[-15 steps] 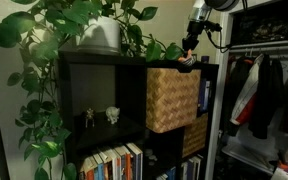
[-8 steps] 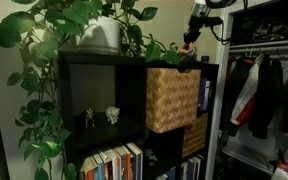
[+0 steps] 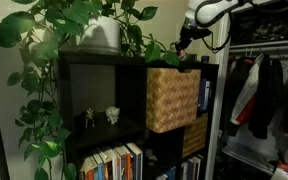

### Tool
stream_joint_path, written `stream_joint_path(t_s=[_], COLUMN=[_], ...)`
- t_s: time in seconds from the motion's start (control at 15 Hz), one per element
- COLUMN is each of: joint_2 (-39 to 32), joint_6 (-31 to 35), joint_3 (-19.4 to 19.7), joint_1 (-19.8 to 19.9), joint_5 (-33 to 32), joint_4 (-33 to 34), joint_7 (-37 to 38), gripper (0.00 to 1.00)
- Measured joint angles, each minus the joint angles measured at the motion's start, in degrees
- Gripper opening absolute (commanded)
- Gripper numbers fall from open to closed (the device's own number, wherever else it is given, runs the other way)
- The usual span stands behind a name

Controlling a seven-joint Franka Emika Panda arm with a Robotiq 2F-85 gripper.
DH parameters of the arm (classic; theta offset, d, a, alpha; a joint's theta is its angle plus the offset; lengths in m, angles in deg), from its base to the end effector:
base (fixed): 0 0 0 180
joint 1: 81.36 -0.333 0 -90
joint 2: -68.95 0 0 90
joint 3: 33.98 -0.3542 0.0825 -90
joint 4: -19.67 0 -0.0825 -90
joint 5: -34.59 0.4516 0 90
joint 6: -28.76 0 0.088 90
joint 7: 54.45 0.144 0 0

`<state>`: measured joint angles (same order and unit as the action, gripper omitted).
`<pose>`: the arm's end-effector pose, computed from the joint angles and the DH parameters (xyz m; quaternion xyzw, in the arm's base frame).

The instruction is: Pull out the middle compartment ,remove some socks and close it

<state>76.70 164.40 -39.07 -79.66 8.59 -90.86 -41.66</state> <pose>0.6454 0.0244 0.6060 0.9395 0.0342 0.3003 0.1614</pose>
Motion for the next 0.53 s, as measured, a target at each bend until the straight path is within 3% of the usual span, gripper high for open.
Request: stream_joint_path(t_s=[0.13, 0.53], joint_2=[-2.0, -1.7], joint_6=[0.8, 0.4], joint_3=[0.0, -0.7], joint_1=[-0.1, -1.5], joint_5=[-0.6, -0.5], joint_4=[1.0, 2.3], joint_7=[0.4, 0.4], gripper=[0.46, 0.85])
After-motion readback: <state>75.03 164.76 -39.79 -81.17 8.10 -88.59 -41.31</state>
